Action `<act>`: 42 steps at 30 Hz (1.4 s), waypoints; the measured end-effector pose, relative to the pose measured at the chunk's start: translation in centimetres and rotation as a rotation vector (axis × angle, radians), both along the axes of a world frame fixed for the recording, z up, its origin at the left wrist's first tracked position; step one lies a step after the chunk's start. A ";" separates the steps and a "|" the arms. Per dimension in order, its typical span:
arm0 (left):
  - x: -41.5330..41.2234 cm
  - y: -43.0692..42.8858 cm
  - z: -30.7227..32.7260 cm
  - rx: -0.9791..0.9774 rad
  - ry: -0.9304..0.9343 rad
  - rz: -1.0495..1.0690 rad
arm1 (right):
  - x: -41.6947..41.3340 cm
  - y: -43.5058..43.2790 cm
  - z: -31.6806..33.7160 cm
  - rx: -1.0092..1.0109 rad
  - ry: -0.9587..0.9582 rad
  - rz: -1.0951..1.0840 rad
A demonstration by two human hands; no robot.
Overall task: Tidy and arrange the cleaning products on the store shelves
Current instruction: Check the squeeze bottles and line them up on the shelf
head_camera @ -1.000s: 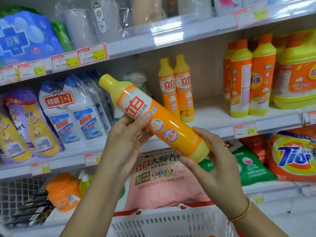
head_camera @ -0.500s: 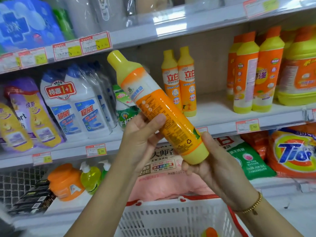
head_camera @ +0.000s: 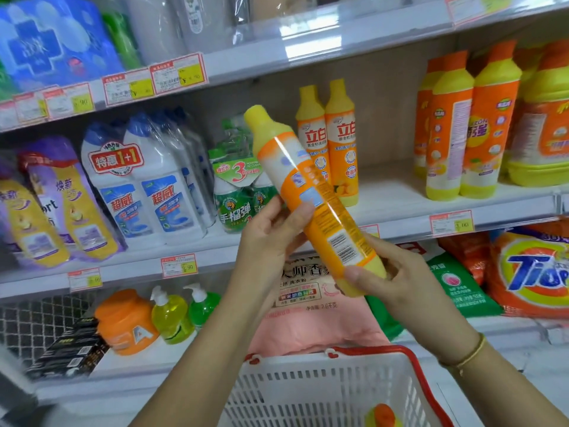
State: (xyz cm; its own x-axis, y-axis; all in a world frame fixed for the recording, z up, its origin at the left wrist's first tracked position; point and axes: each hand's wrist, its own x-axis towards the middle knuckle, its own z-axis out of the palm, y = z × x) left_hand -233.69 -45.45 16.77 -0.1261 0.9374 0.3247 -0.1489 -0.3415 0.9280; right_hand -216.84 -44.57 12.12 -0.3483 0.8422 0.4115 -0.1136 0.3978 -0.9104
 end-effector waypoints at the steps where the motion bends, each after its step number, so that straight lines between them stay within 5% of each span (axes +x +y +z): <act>1: -0.2 0.1 0.2 -0.008 -0.035 -0.033 | 0.3 0.2 0.0 -0.142 0.101 0.143; 6: -0.1 0.3 0.4 -0.038 -0.223 -0.151 | 0.4 0.5 -0.2 -0.633 0.396 0.570; 12: 0.4 0.0 0.8 -0.220 -0.373 -0.154 | -0.1 -0.9 2.9 -0.649 0.297 0.821; 20: 0.2 0.0 0.9 -0.298 -0.382 -0.218 | 1.0 -2.4 5.1 -0.750 0.290 0.830; 26: 0.2 -0.1 1.4 -0.208 -0.351 -0.069 | 2.5 -1.1 3.8 -0.718 0.205 0.476; 31: 1.4 -0.3 1.6 -0.057 -0.011 0.140 | 2.8 0.5 1.6 -0.331 -0.170 0.199; 42: 6.1 1.2 0.4 0.206 0.281 0.266 | 2.9 4.1 -0.4 0.273 -0.382 -0.506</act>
